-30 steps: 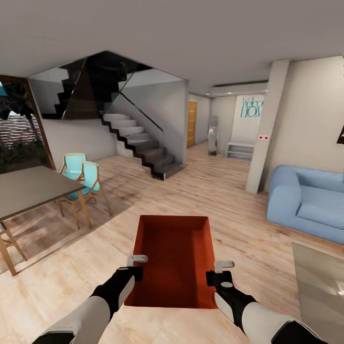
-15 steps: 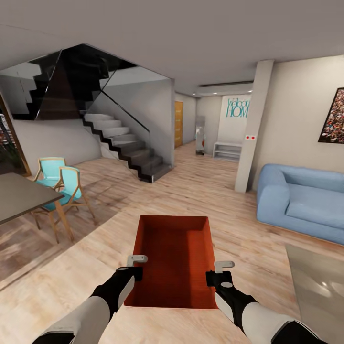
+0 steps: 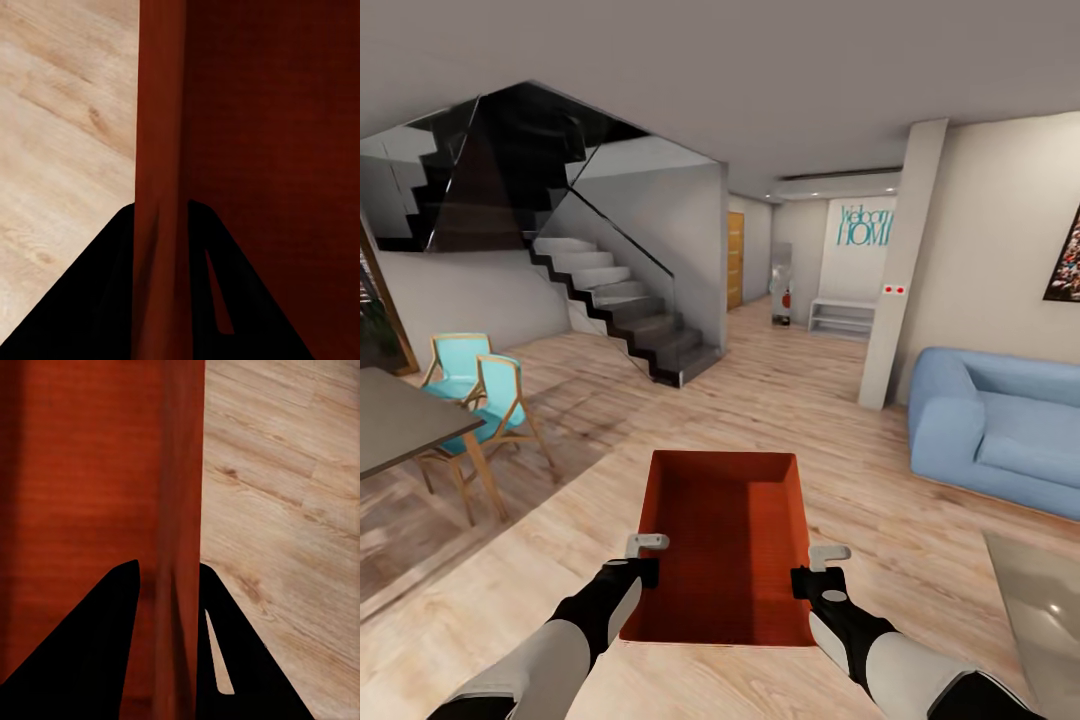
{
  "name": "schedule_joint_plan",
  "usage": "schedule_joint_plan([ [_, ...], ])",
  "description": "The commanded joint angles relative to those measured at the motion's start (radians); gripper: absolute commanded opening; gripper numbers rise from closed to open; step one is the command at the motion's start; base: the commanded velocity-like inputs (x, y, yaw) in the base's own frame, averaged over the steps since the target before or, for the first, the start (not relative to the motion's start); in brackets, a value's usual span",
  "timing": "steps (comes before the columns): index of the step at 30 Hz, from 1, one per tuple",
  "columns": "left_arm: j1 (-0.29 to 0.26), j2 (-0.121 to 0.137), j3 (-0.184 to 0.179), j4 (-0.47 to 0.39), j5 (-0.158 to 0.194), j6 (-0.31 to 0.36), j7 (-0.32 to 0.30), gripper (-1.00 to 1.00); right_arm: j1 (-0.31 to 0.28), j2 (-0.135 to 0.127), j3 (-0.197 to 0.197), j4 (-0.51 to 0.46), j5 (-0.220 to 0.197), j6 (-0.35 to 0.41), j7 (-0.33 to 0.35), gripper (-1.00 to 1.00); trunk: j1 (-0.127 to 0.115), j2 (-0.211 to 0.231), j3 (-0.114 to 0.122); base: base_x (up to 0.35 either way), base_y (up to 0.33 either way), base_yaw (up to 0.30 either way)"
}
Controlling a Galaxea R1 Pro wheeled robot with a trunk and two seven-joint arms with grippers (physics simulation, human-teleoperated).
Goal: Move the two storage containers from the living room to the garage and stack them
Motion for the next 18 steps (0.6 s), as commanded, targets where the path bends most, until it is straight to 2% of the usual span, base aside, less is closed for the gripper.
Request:
schedule_joint_plan([
  [1, 0.0, -0.005, 0.019, 0.002, -0.008, 0.007, 0.004, -1.0, -0.001, 0.001, -0.005, -0.017, 0.004, -0.009, -0.068, -1.0, 0.001, -0.002, -0.002, 0.32, 0.09, 0.0],
  [12, 0.0, -0.005, 0.019, 0.002, -0.008, 0.007, 0.004, -1.0, -0.001, 0.001, -0.005, -0.017, 0.005, -0.012, -0.07, -1.0, 0.001, -0.002, -0.002, 0.32, 0.09, -0.011],
  [18, 0.0, -0.005, 0.019, 0.002, -0.008, 0.007, 0.004, -1.0, -0.001, 0.002, -0.005, -0.017, 0.001, -0.012, -0.075, -1.0, 0.001, -0.002, -0.002, 0.32, 0.09, -0.217],
])
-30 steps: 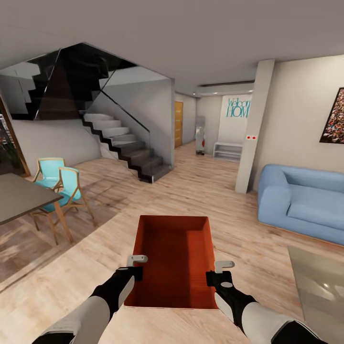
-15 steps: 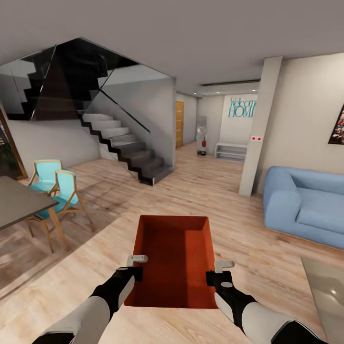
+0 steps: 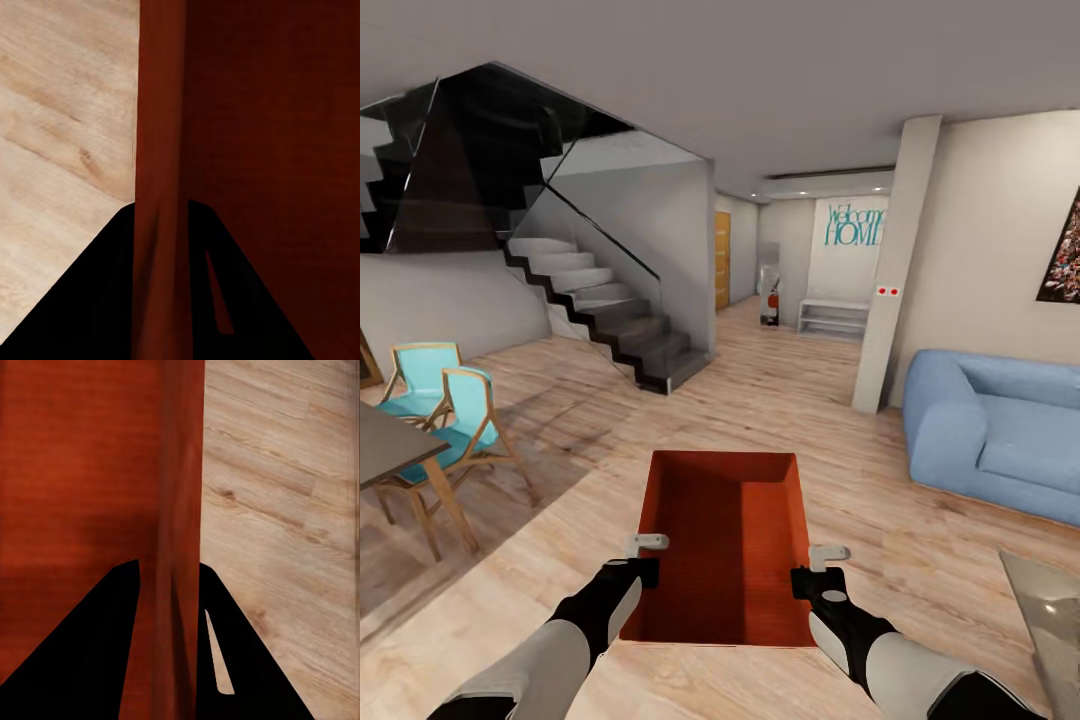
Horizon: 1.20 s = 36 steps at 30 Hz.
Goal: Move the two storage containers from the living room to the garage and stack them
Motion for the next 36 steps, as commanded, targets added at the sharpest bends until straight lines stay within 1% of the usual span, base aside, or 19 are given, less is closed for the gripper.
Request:
schedule_joint_plan([
  [1, 0.0, -0.005, 0.02, 0.001, -0.009, 0.008, 0.005, -1.0, -0.001, 0.001, -0.008, -0.019, 0.004, -0.01, -0.075, -1.0, 0.001, -0.002, -0.002, 0.32, 0.09, -0.272],
  [17, 0.0, -0.005, 0.02, 0.001, -0.009, 0.008, 0.005, -1.0, -0.001, 0.001, -0.008, -0.019, 0.003, -0.009, -0.077, -1.0, 0.001, -0.002, -0.002, 0.32, 0.09, -0.272],
  [36, 0.0, -0.005, 0.02, 0.001, -0.009, 0.008, 0.005, -1.0, -0.001, 0.001, -0.008, -0.019, 0.009, -0.01, -0.077, -1.0, 0.001, -0.002, -0.002, 0.321, 0.085, -0.011],
])
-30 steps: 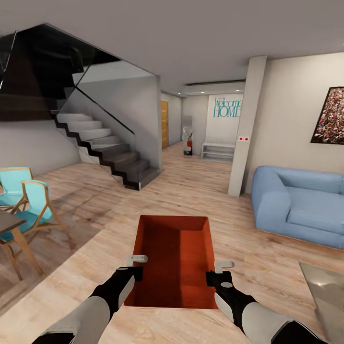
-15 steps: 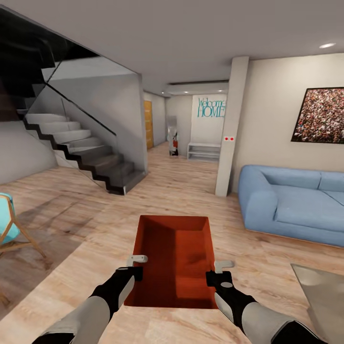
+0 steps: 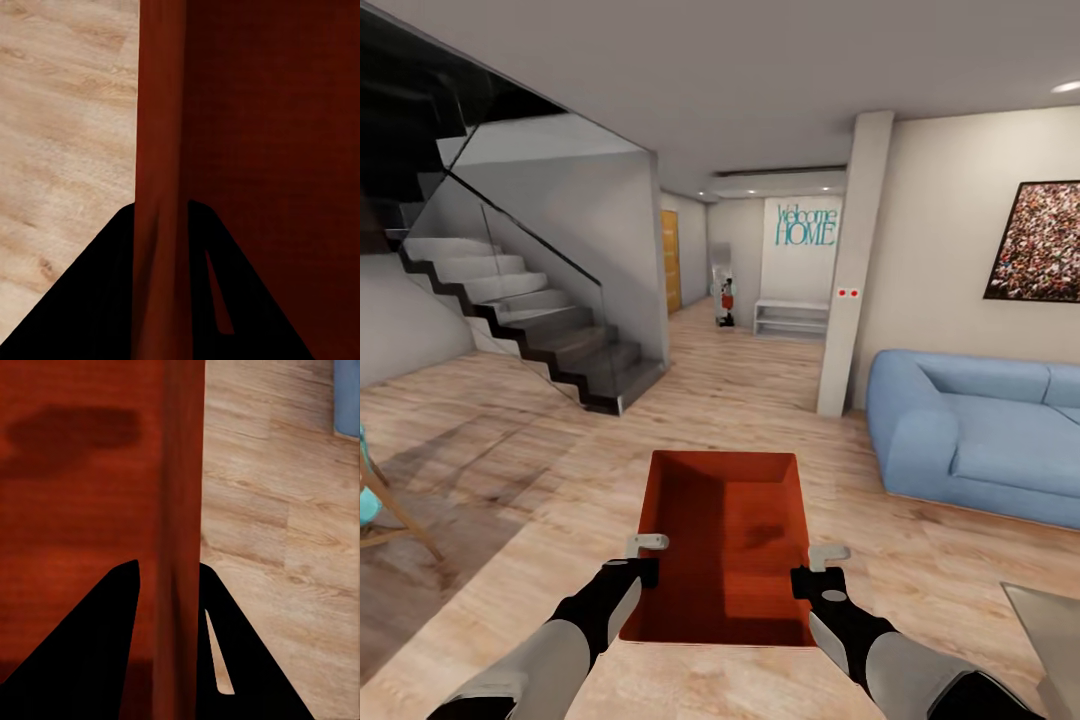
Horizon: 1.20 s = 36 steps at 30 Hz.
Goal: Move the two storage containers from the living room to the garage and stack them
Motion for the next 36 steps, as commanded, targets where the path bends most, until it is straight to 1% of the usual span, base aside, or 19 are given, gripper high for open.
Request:
schedule_joint_plan([
  [1, 0.0, -0.006, 0.021, 0.002, -0.011, 0.008, 0.005, -1.0, -0.001, 0.001, -0.005, -0.016, 0.005, -0.013, -0.076, -1.0, 0.001, -0.002, -0.002, 0.322, 0.021, 0.0],
  [14, 0.0, -0.006, 0.022, 0.003, -0.011, 0.008, 0.005, -1.0, -0.001, 0.001, -0.005, -0.016, 0.006, -0.014, -0.075, -1.0, 0.001, -0.002, -0.002, 0.323, 0.003, -0.001],
  [23, 0.0, -0.006, 0.022, 0.003, -0.011, 0.008, 0.005, -1.0, -0.001, 0.001, -0.005, -0.016, 0.004, -0.014, -0.078, -1.0, 0.001, -0.002, -0.002, 0.323, 0.0, -0.129],
  [36, 0.0, -0.006, 0.022, 0.003, -0.011, 0.008, 0.005, -1.0, -0.001, 0.001, -0.005, -0.016, 0.006, -0.014, -0.077, -1.0, 0.001, -0.002, -0.002, 0.323, 0.0, -0.009],
])
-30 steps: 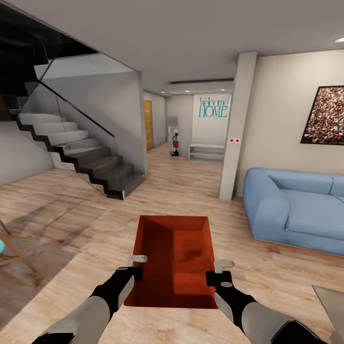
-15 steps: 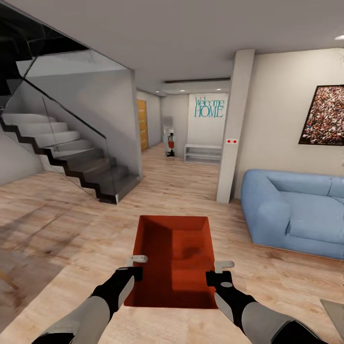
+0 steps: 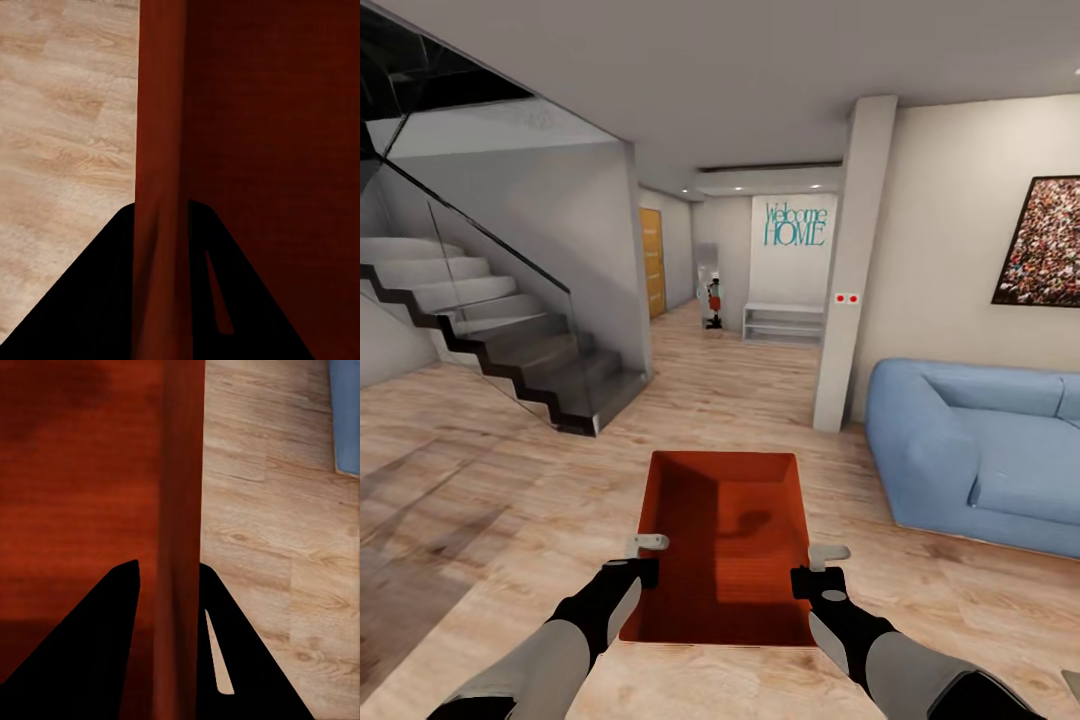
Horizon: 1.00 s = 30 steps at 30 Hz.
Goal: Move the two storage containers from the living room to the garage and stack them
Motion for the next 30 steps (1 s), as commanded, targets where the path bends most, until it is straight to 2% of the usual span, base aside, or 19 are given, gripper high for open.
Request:
schedule_joint_plan([
  [1, 0.0, -0.006, 0.021, 0.002, -0.011, 0.007, 0.005, -1.0, -0.001, 0.001, -0.005, -0.016, 0.004, -0.016, -0.077, -1.0, 0.001, -0.002, -0.002, 0.323, 0.0, 0.0],
  [30, 0.0, -0.006, 0.021, 0.001, -0.011, 0.007, 0.004, -1.0, -0.001, 0.0, -0.005, -0.016, 0.004, -0.017, -0.077, -1.0, 0.001, -0.002, -0.002, 0.323, 0.0, 0.0],
])
